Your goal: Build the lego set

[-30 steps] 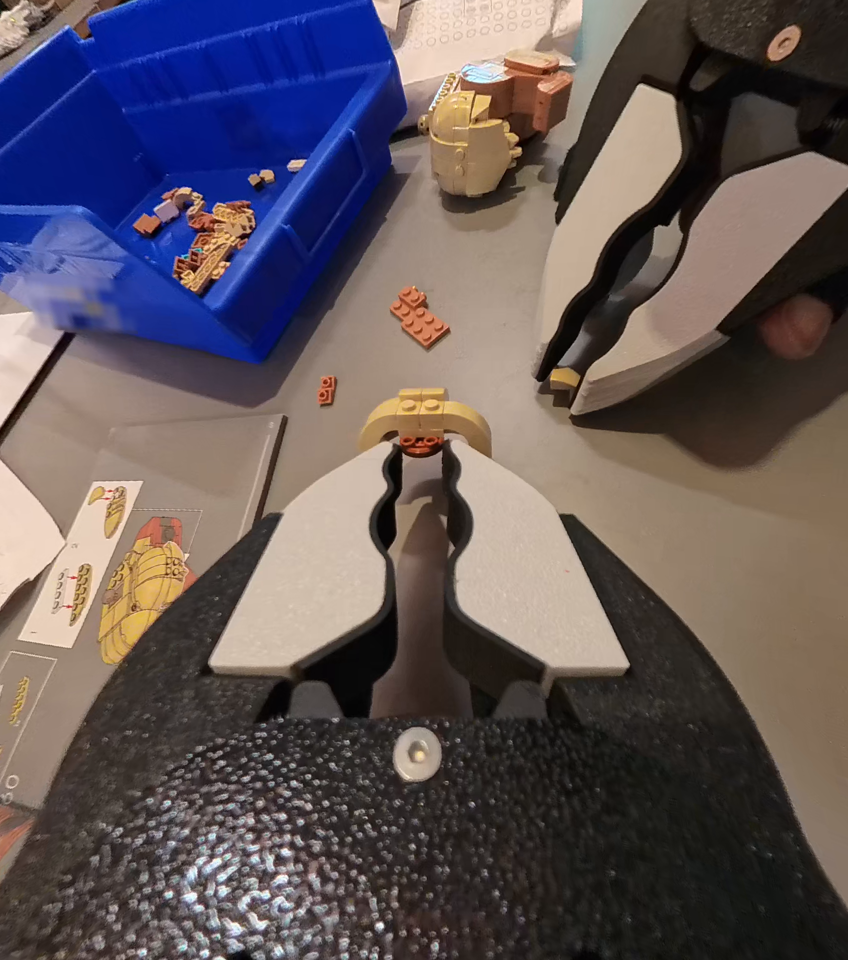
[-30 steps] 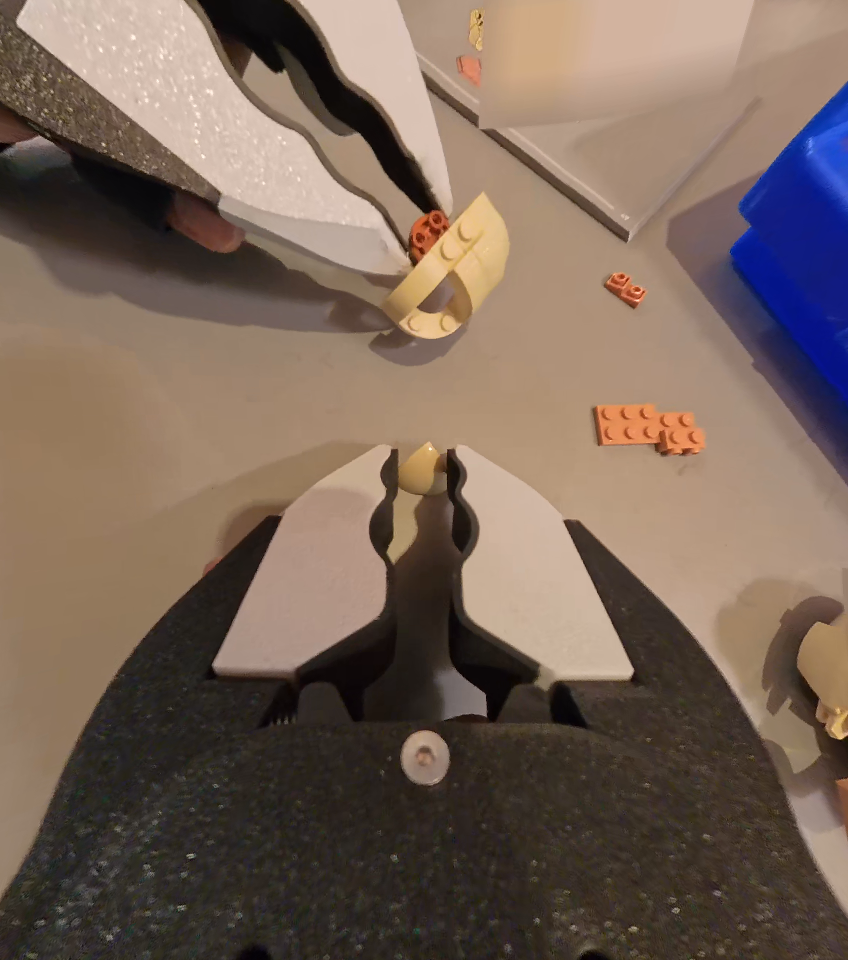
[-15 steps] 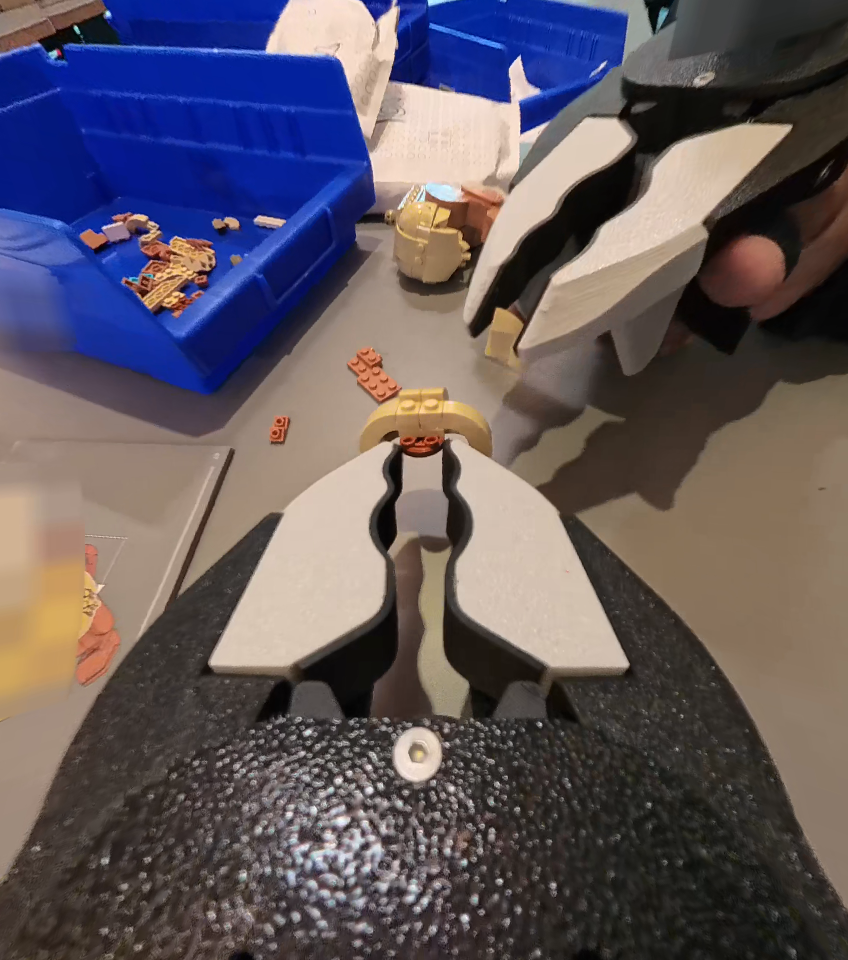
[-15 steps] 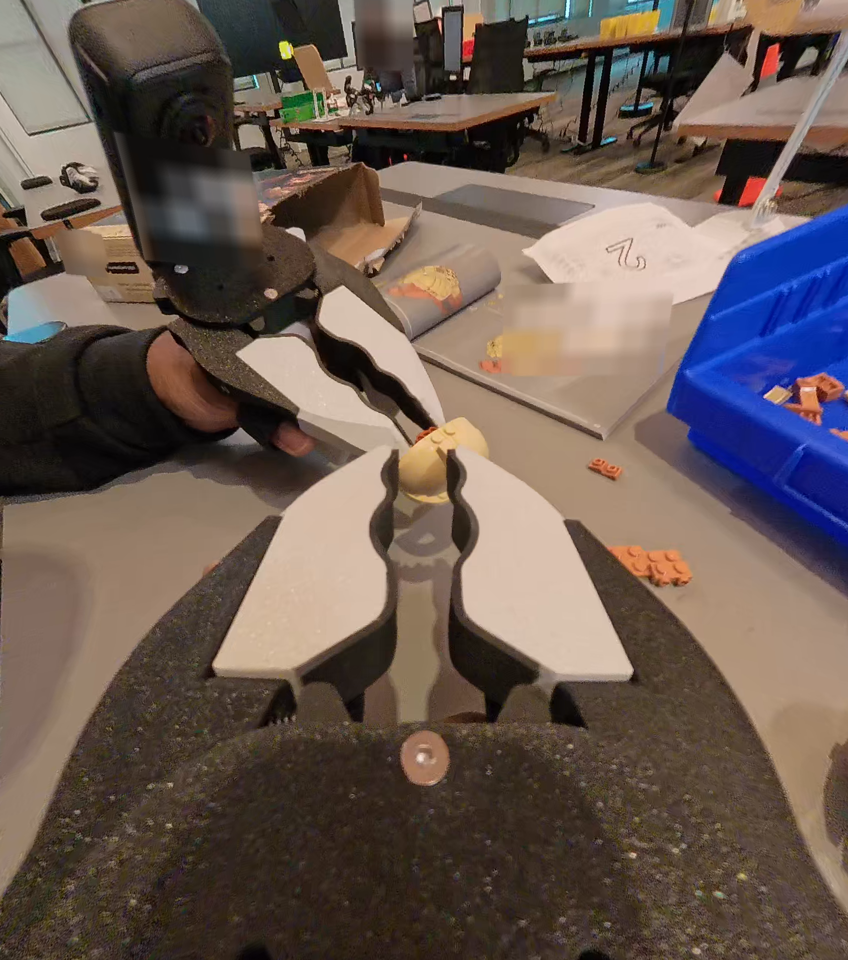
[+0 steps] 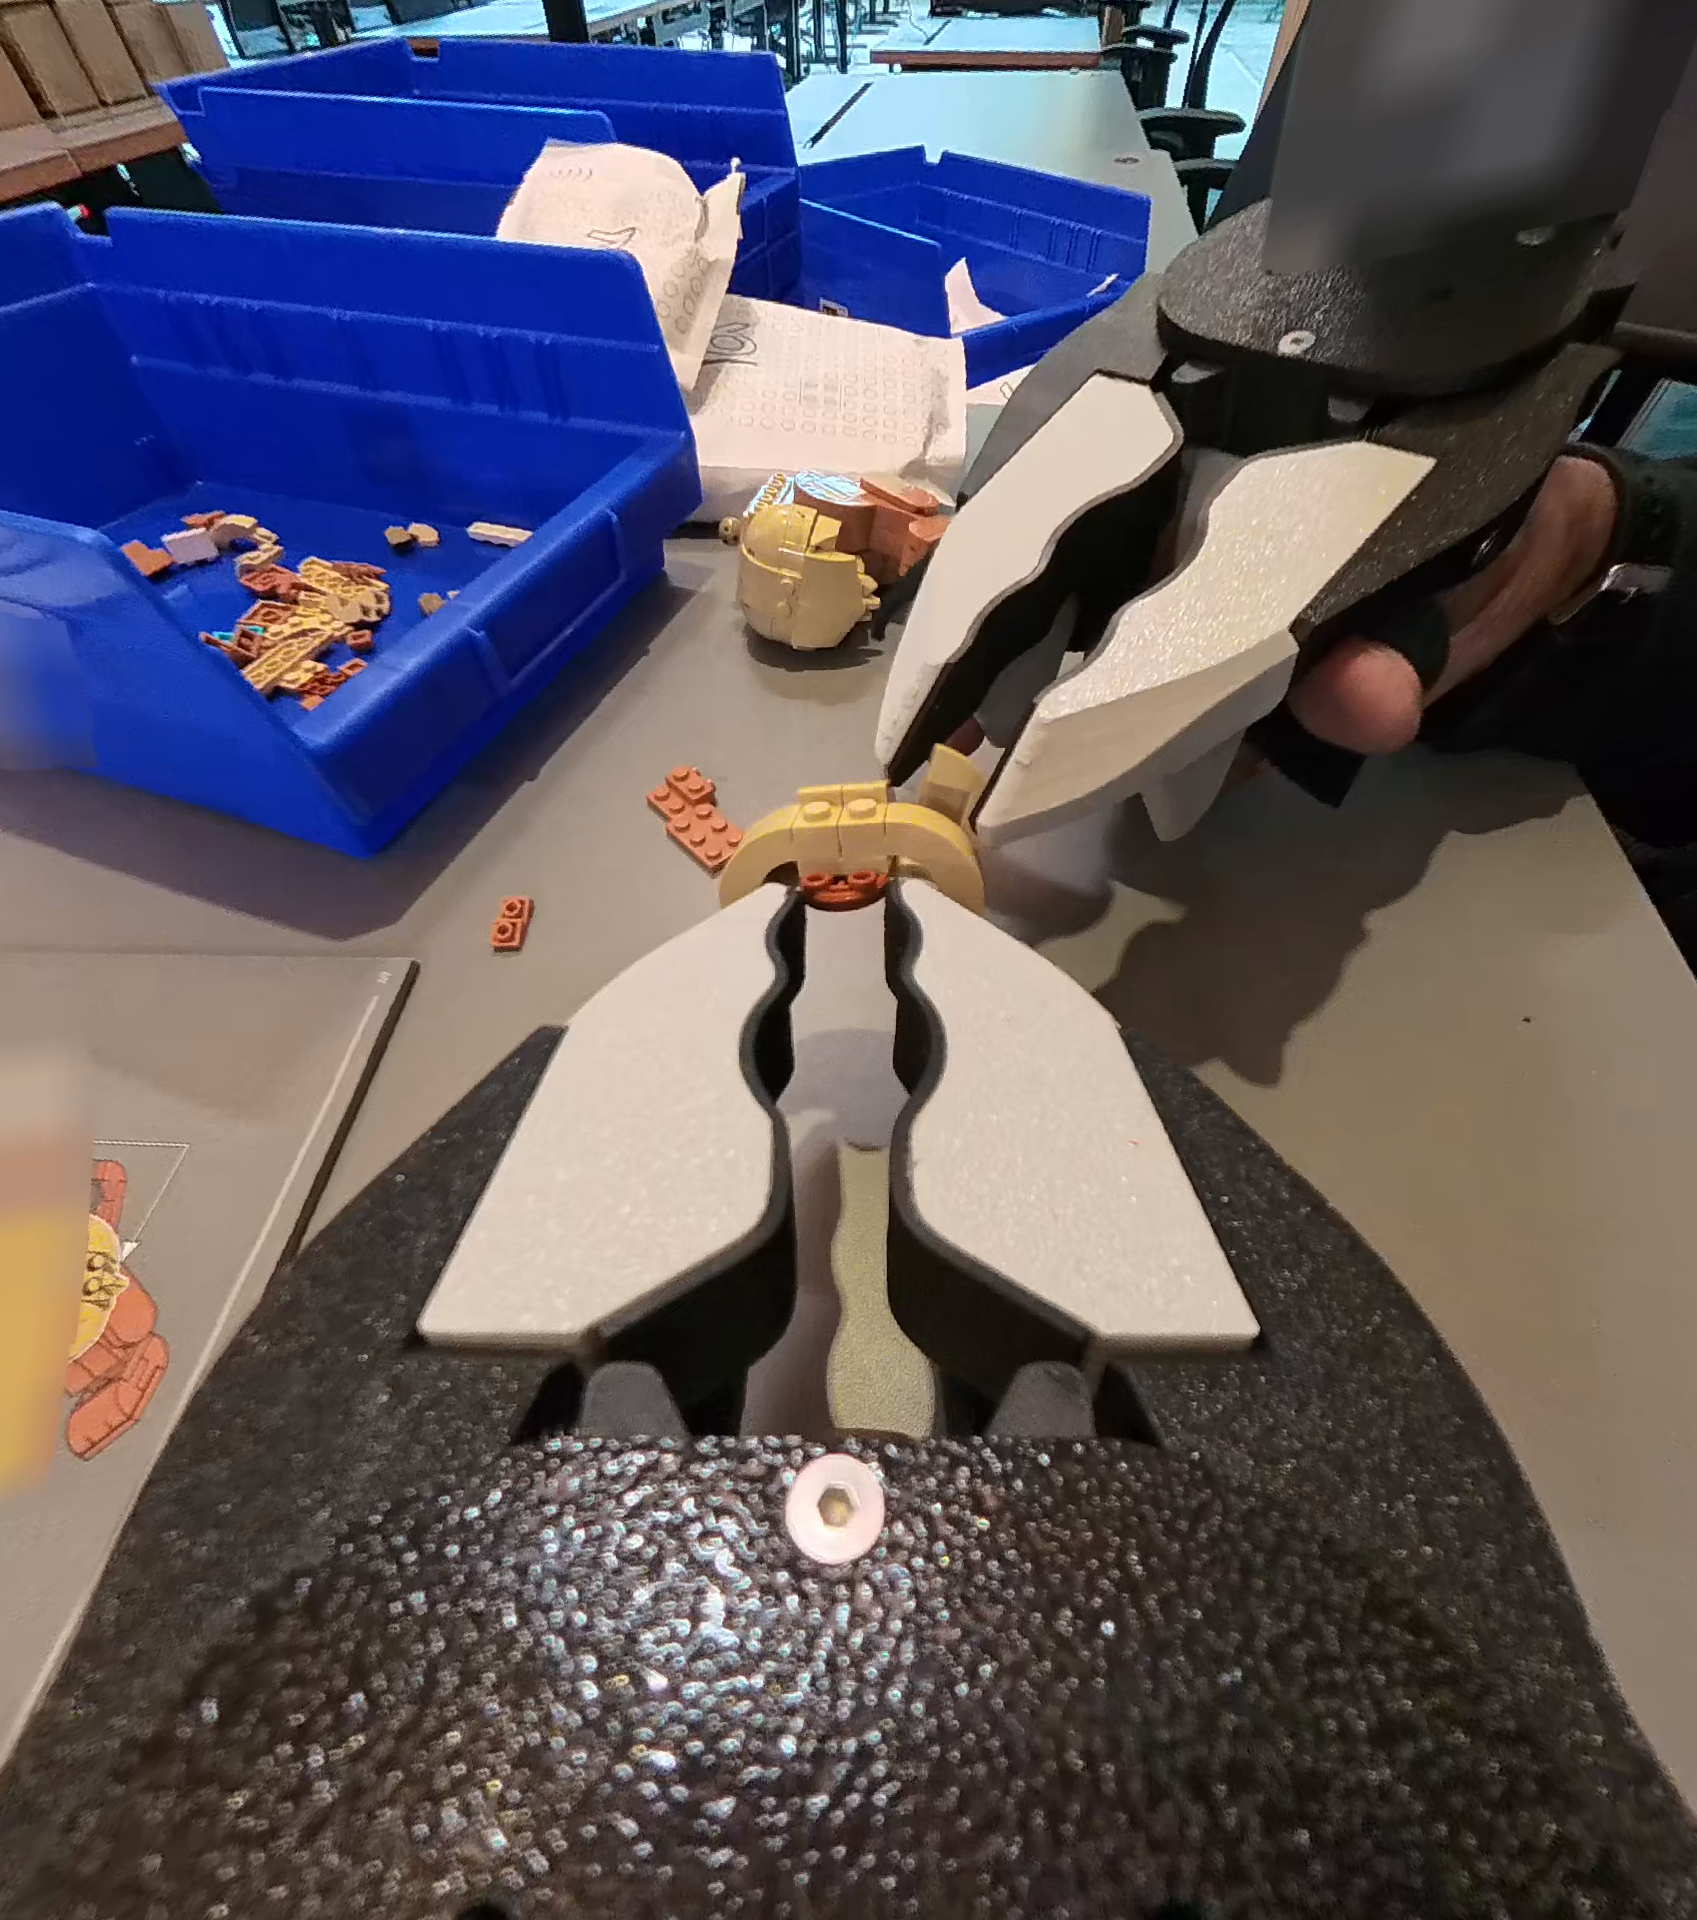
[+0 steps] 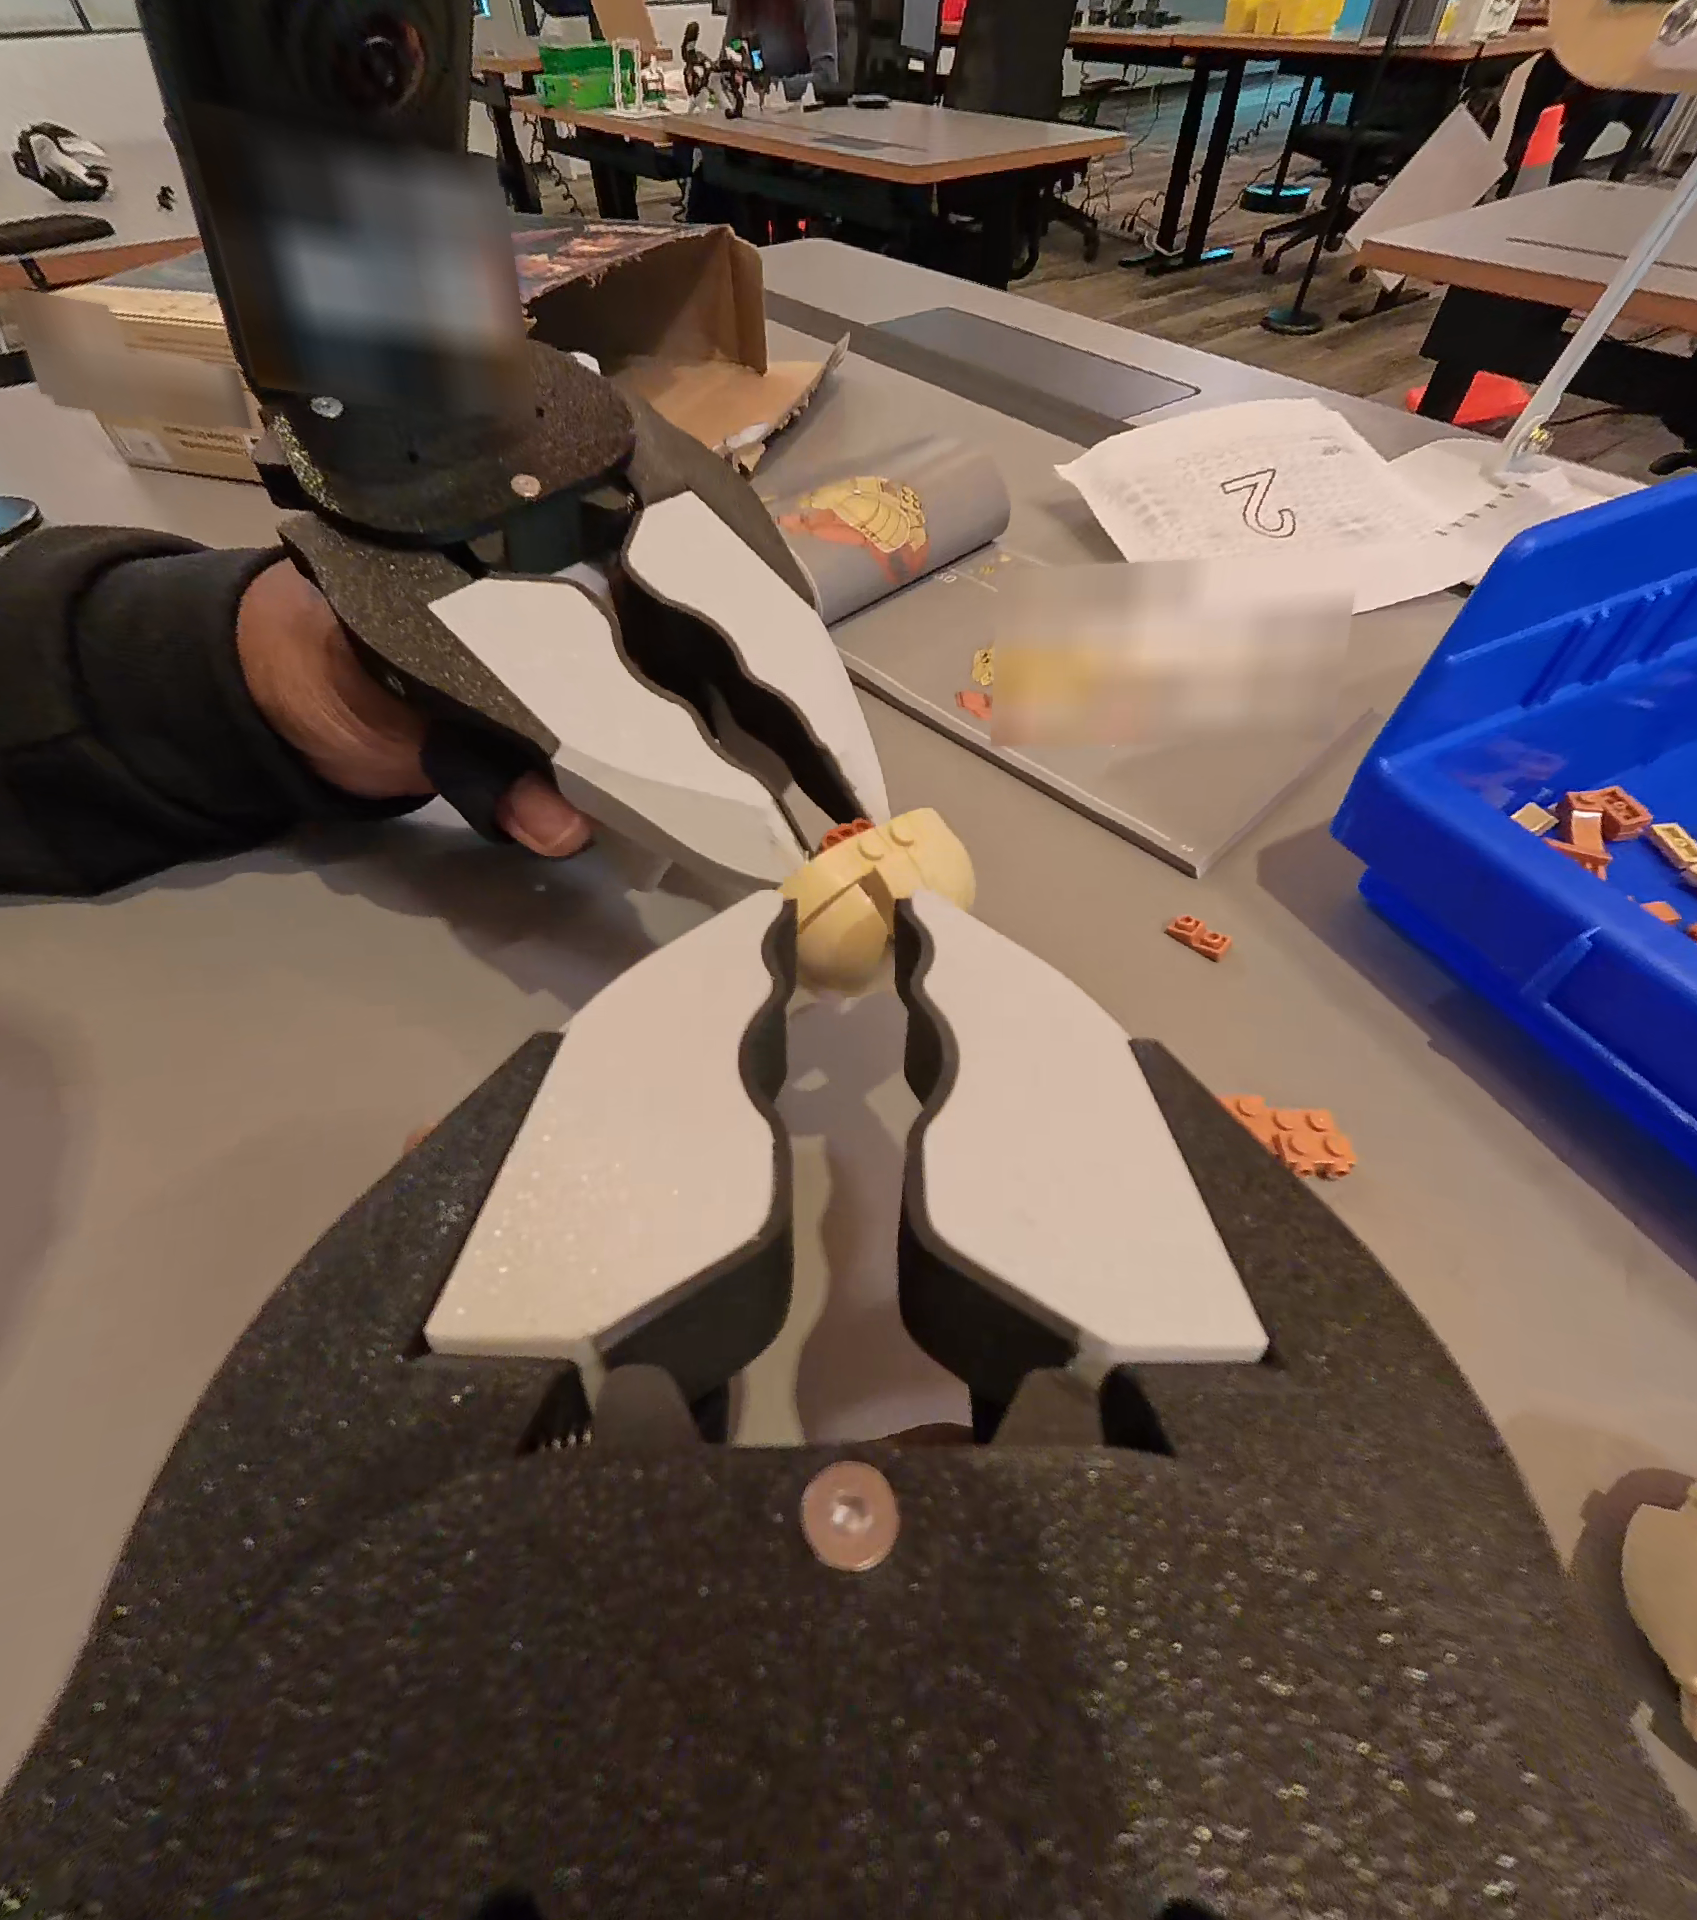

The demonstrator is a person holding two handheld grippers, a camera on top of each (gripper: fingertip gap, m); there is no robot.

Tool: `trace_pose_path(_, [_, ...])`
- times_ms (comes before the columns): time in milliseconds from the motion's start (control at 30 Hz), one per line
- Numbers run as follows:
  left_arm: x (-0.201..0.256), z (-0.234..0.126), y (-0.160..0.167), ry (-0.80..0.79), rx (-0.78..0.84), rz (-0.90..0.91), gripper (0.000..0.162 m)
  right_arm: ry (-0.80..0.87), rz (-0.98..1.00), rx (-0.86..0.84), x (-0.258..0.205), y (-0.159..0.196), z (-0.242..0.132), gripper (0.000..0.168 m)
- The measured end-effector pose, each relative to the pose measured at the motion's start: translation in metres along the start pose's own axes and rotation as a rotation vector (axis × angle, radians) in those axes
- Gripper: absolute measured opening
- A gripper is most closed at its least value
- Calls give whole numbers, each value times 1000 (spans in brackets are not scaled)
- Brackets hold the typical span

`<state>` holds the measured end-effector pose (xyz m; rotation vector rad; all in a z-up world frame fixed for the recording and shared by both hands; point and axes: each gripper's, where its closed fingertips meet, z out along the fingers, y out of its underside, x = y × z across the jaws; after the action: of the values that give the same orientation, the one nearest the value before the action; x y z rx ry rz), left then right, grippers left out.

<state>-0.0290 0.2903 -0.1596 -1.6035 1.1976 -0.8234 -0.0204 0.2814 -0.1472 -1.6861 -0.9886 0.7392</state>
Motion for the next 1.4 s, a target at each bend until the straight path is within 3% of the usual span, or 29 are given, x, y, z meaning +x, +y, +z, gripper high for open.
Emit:
trace_pose_path(833, [-1, -5, -14, 22, 102, -67, 14, 124, -131, 67, 0, -16, -3, 18])
trace_pose_path(1133, [3, -7, -21, 62, 156, -95, 14, 94, -104, 177, -7, -33, -9, 17])
trace_pose_path(1400, [7, -9, -26, 89, 196, -112, 14, 99, -103, 175, -8, -33, -8, 18])
